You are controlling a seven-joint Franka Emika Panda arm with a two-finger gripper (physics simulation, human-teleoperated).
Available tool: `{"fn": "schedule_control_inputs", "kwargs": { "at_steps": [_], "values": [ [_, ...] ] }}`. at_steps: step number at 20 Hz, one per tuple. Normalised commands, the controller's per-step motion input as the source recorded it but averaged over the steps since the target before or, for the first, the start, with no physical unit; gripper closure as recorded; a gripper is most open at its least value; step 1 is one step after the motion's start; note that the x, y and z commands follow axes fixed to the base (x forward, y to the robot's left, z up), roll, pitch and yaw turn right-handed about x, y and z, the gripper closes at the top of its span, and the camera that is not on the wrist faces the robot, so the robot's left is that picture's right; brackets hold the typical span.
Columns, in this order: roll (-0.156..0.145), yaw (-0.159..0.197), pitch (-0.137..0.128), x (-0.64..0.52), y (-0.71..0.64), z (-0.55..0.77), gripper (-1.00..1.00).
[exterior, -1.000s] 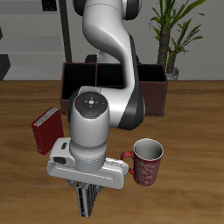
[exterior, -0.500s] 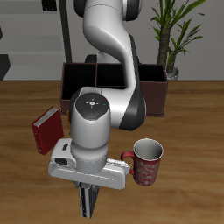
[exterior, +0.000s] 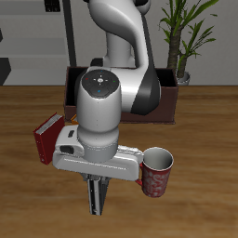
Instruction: Place the striped book into the back desk caddy's right compartment
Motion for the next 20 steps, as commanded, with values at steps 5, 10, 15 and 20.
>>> {"fn": "schedule_control_inputs", "kwargs": {
  "at_steps": [5,10,15,20],
  "values": [
    [-0.003,0.032,-0.042,-0.33,-0.03,0.64,1.0],
    [-0.017,-0.011,-0.053,-0.47,-0.18,0.68,1.0],
    [-0.062,-0.003,-0.028,-0.48,-0.29,0.68,1.0],
    [-0.028,0.006,-0.042,-0.51,-0.09,0.5,1.0]
  ]
}}
